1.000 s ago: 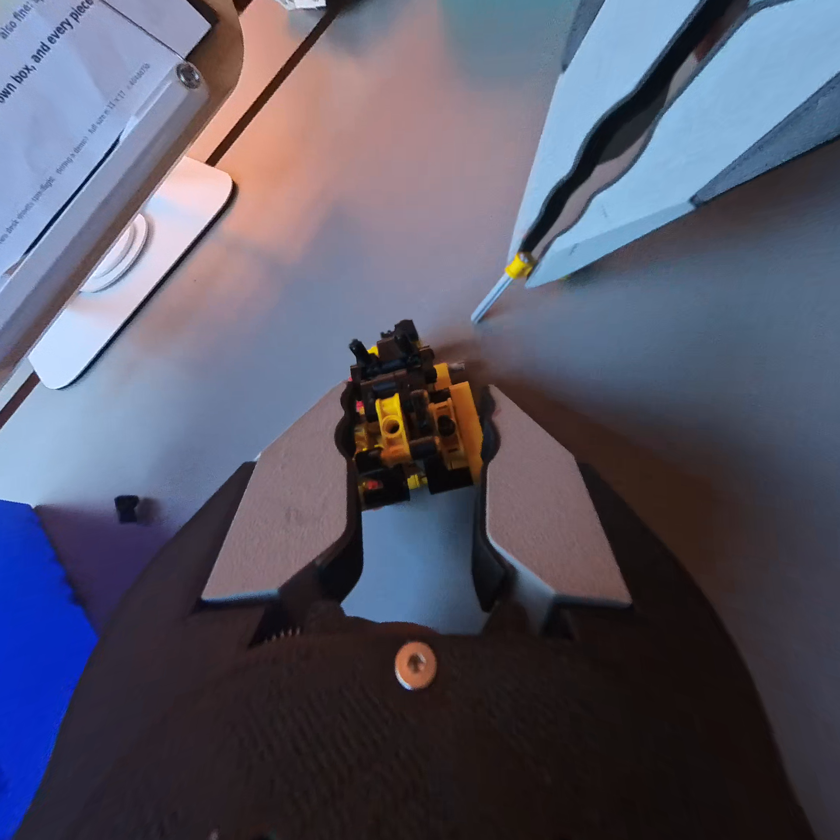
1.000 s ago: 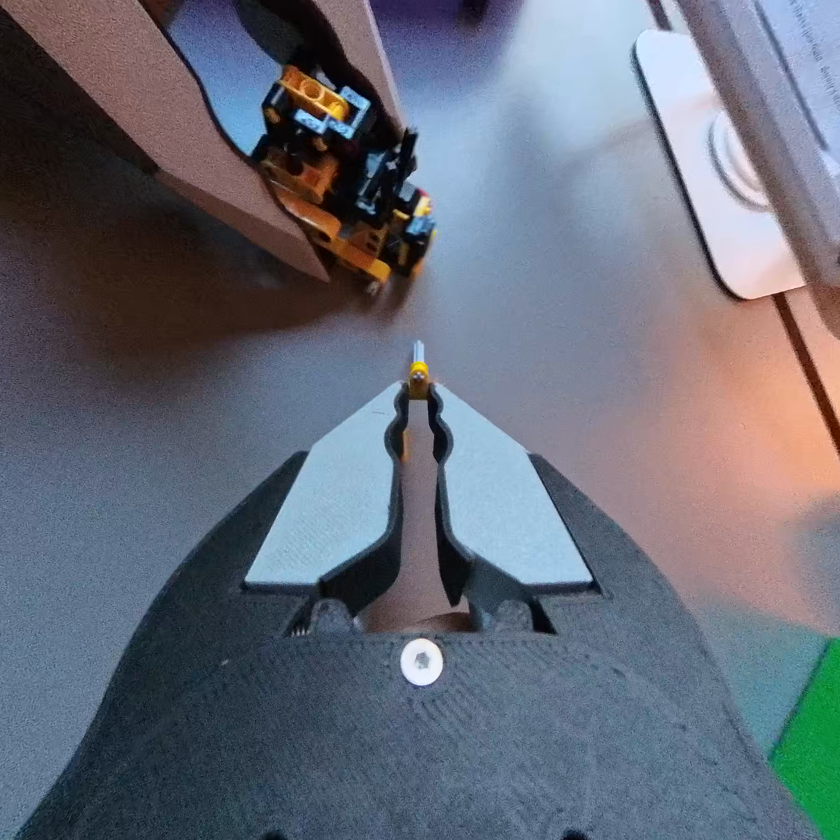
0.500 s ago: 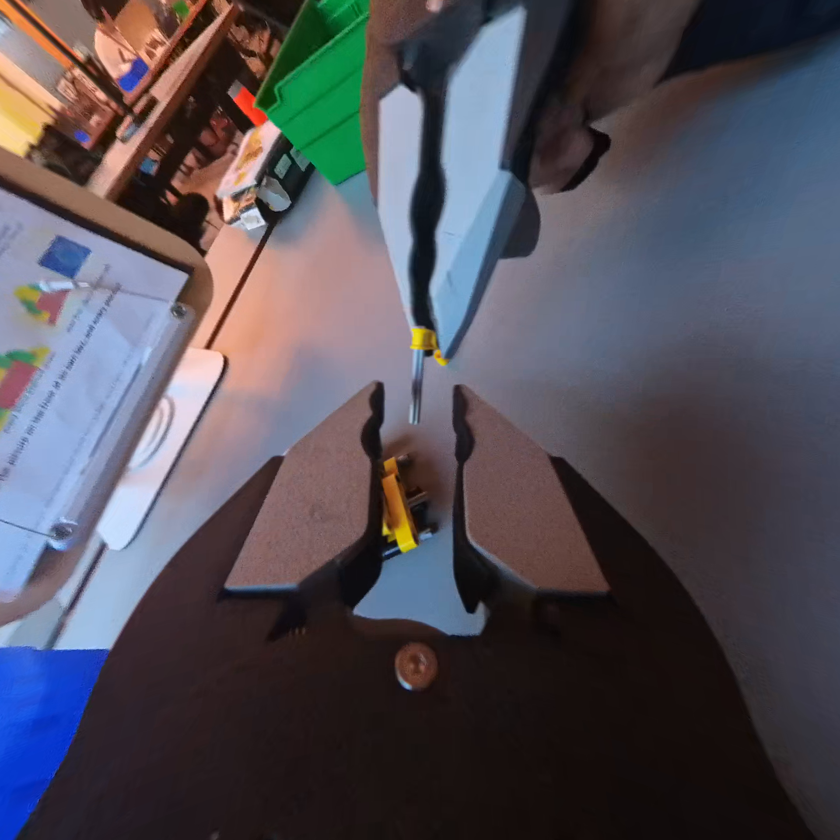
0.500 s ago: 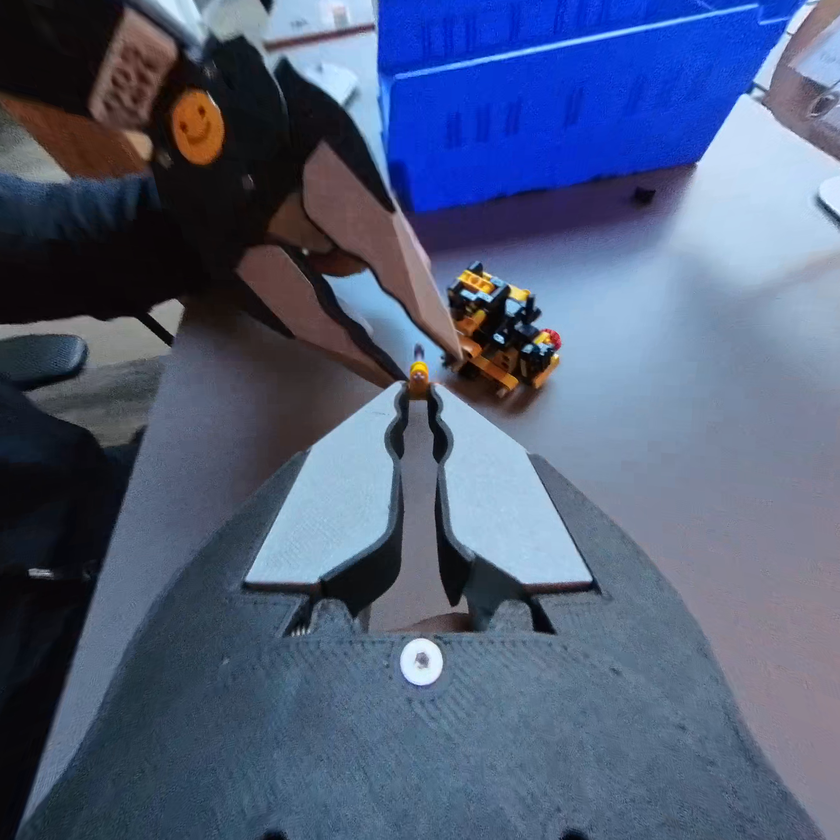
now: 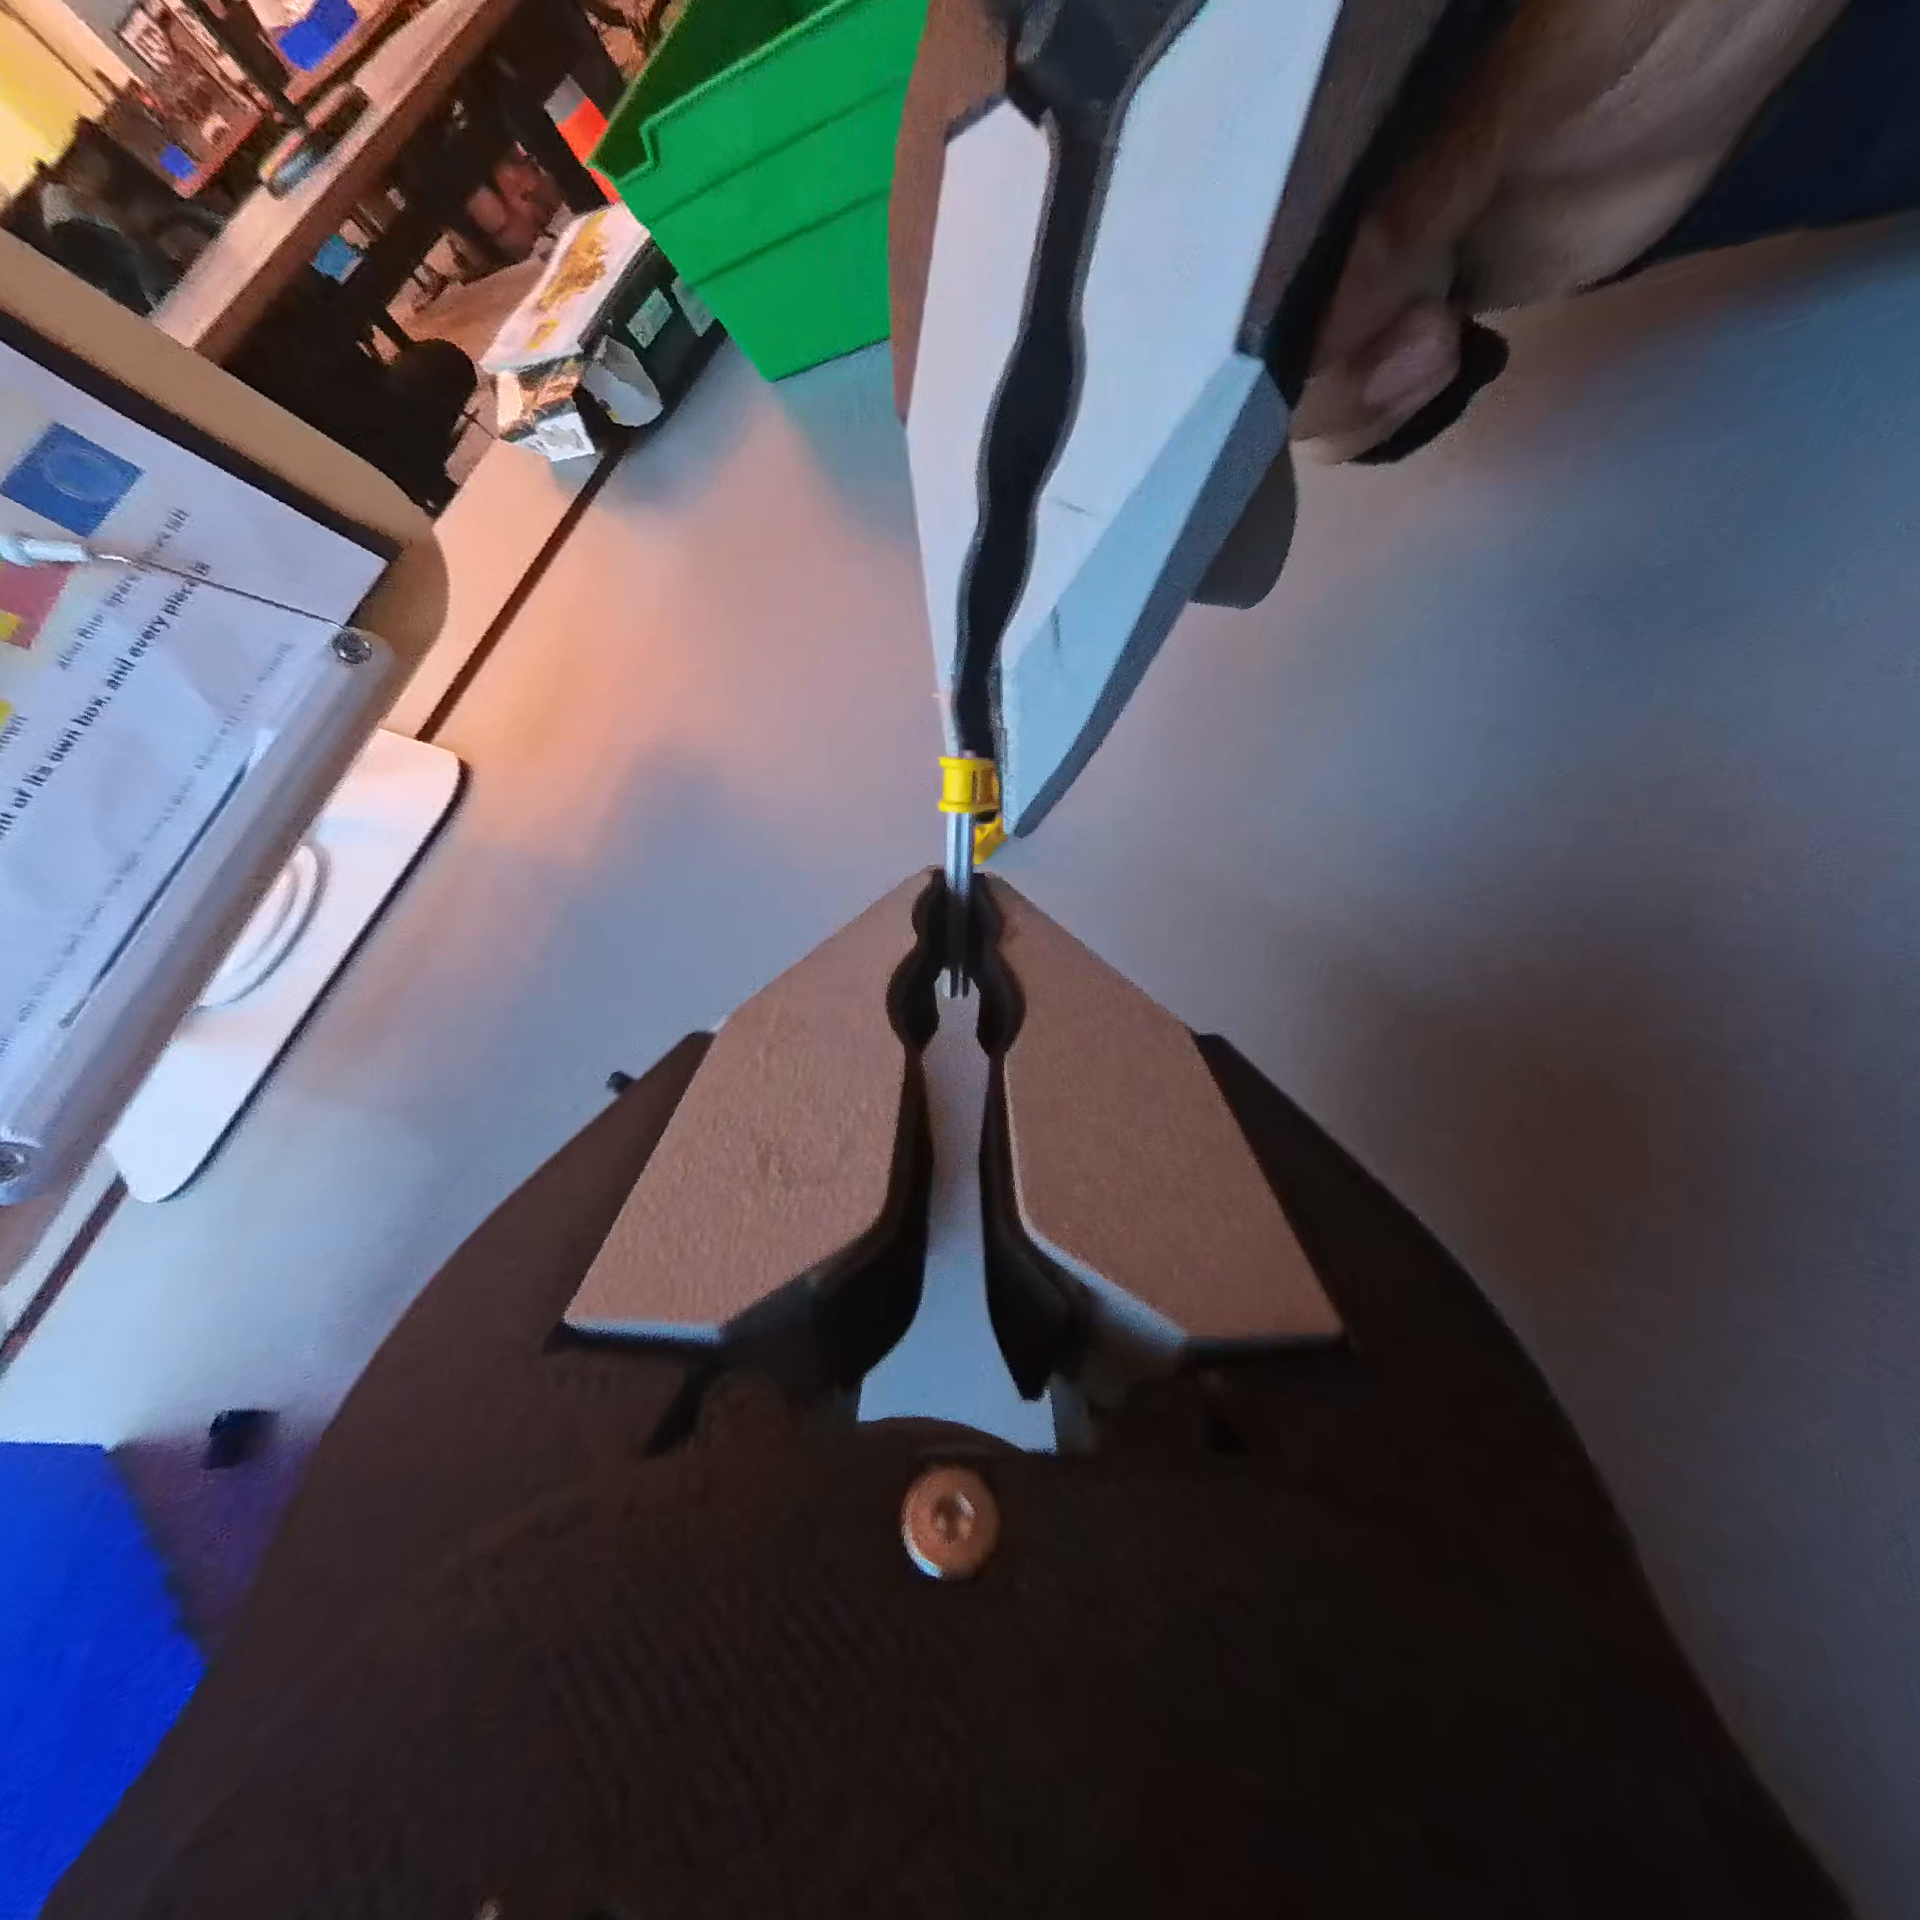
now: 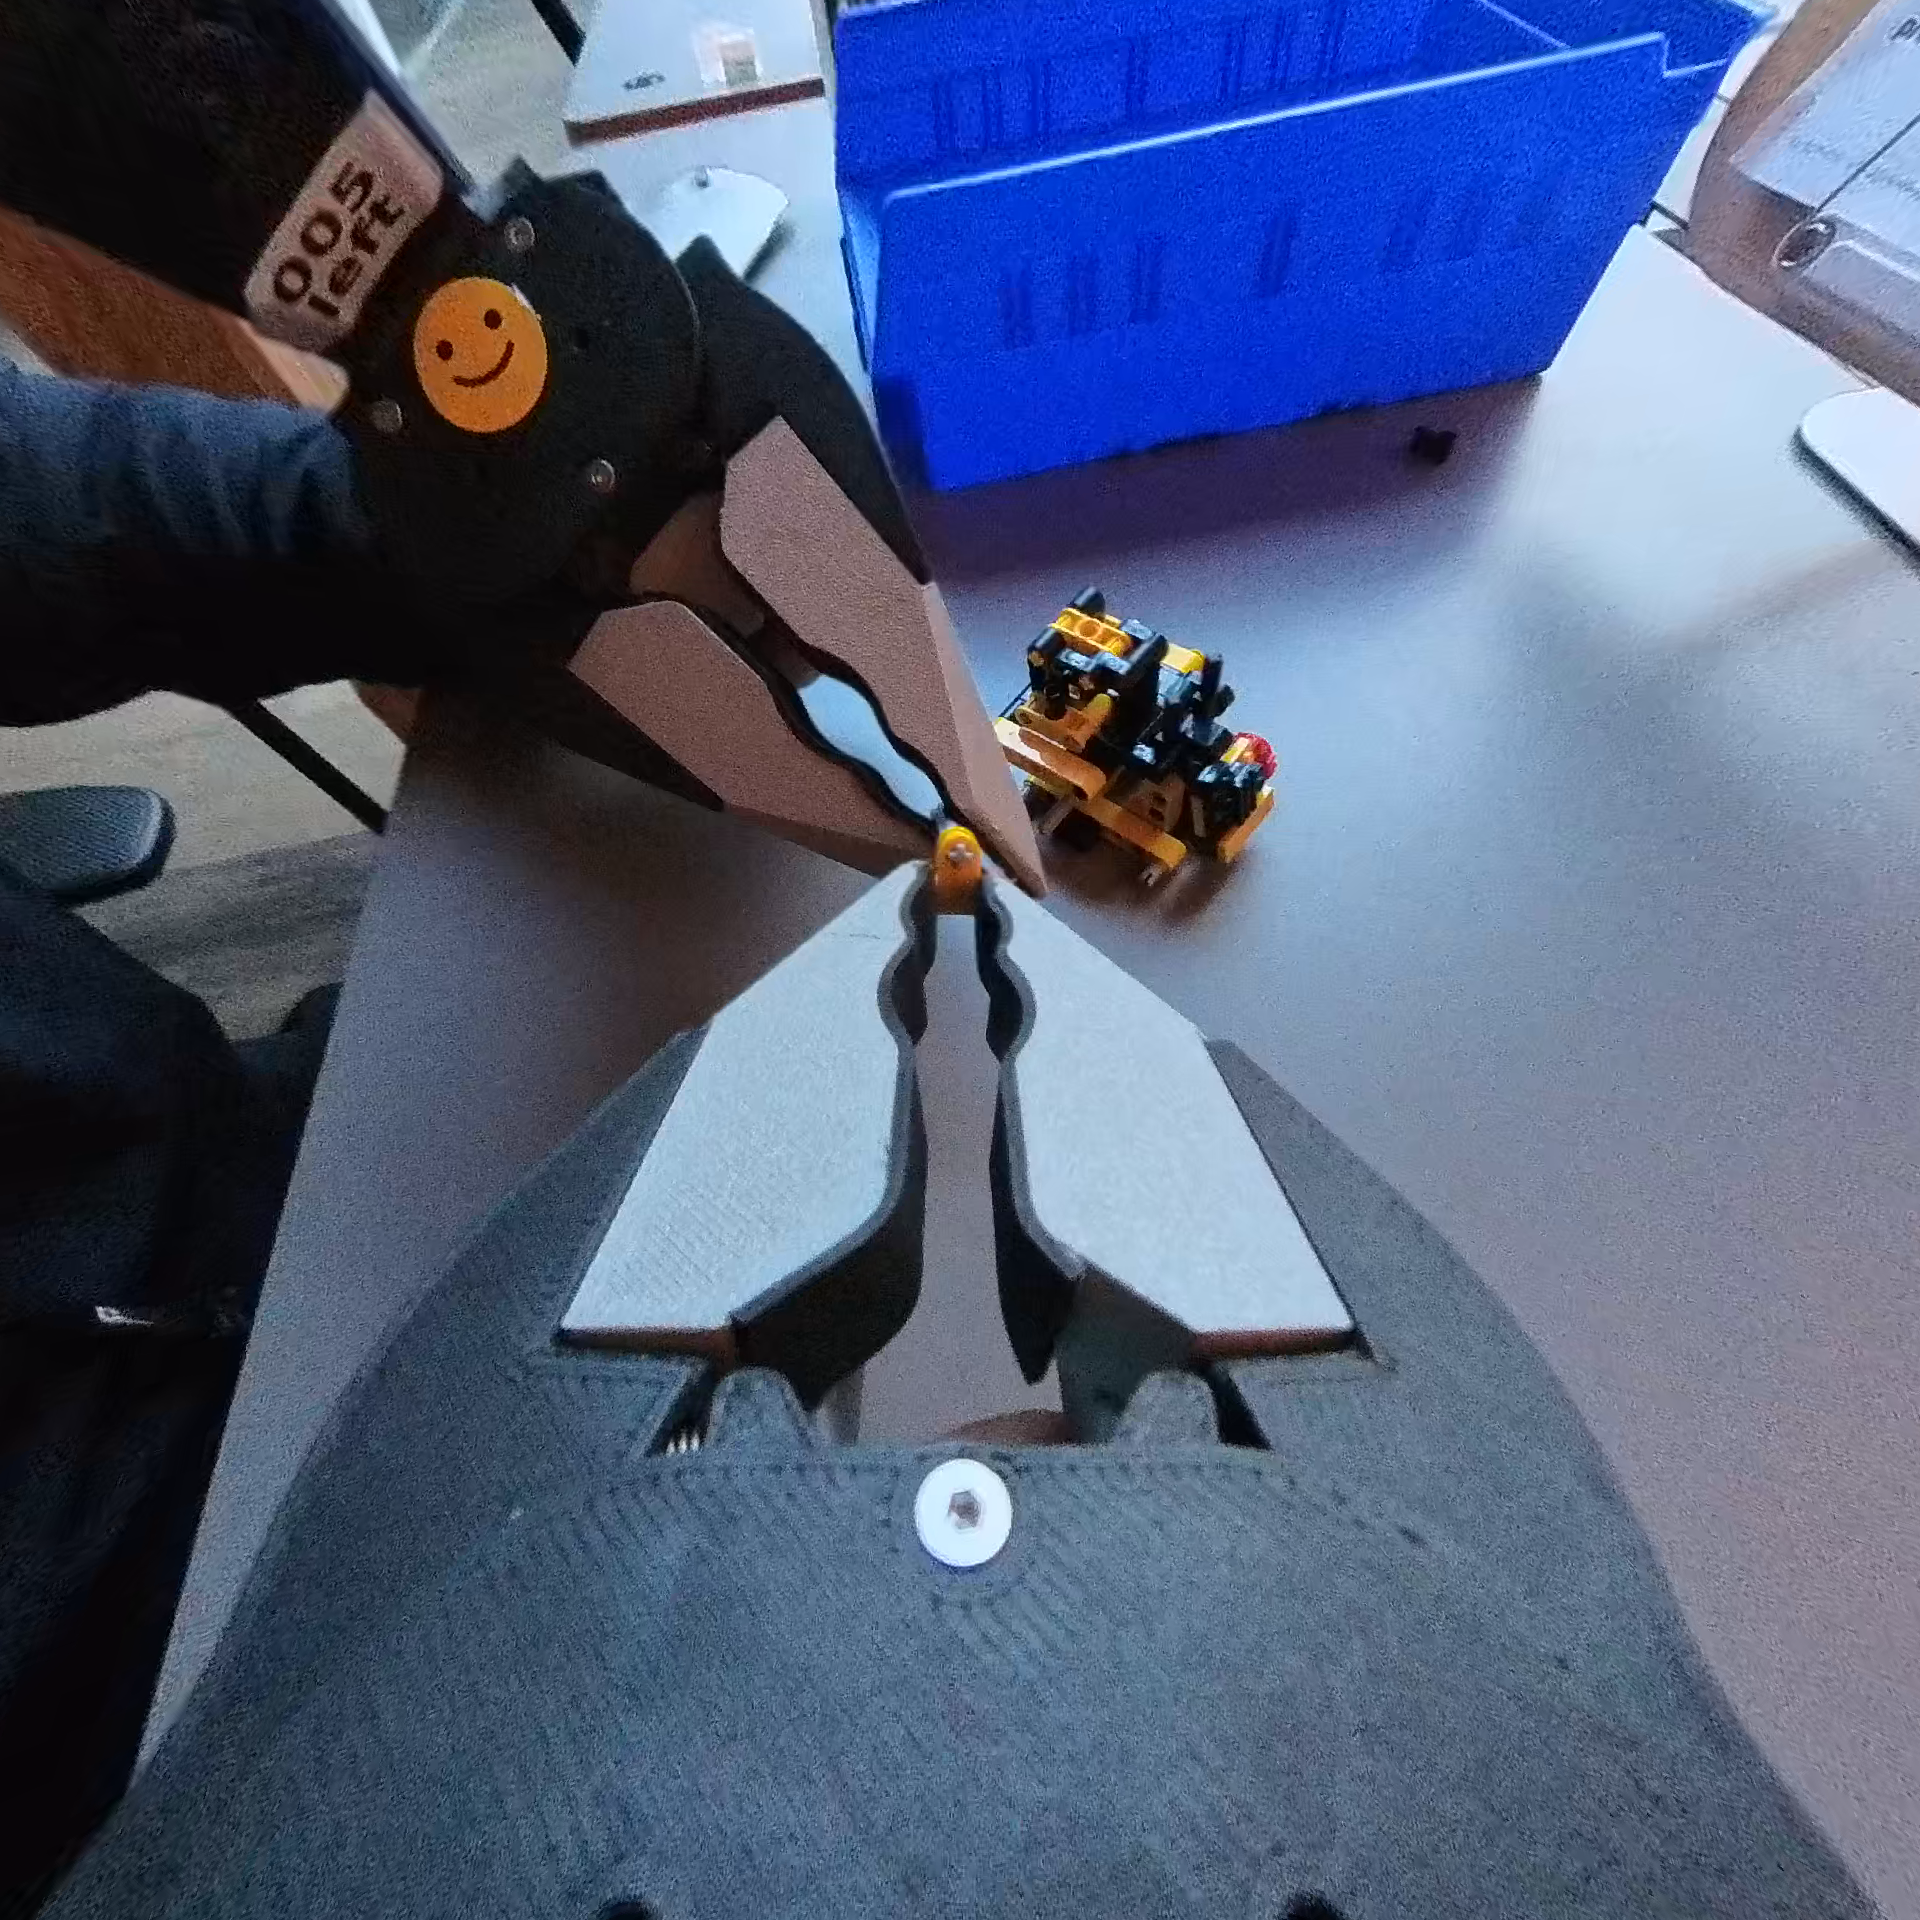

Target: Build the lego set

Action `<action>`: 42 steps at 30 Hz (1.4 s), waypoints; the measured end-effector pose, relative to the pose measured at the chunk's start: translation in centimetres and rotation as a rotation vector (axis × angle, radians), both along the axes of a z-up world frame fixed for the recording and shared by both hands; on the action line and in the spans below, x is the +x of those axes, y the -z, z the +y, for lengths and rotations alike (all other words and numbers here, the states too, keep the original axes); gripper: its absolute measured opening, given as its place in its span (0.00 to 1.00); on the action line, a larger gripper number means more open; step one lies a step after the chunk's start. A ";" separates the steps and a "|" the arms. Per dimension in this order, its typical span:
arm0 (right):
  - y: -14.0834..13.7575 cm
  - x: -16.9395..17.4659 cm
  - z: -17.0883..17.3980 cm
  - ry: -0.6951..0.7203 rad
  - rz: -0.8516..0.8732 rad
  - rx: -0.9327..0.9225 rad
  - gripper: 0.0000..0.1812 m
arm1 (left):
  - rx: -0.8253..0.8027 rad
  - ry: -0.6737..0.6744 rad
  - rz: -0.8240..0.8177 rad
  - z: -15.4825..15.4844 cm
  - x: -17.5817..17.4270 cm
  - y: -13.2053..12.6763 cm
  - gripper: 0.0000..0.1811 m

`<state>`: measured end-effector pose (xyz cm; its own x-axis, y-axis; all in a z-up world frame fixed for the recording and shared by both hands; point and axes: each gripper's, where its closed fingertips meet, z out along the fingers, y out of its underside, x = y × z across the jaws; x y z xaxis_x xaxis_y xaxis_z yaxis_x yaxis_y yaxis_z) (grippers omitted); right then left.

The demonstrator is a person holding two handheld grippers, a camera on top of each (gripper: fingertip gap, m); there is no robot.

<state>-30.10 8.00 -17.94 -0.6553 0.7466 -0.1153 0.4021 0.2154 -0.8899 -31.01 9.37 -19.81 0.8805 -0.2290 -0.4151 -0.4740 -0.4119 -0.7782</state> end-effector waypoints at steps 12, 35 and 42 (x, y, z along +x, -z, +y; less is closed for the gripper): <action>-4.9 0.1 0.0 0.059 0.013 -0.487 0.02 | 0.208 -0.004 -0.133 0.2 0.7 -4.3 0.00; -10.9 -3.6 3.9 0.359 0.318 -0.706 0.01 | 0.557 -0.163 -0.966 4.0 -0.9 -10.4 0.00; -12.0 -4.5 3.6 0.402 0.380 -0.790 0.01 | 0.671 -0.211 -1.066 3.6 -1.6 -11.5 0.00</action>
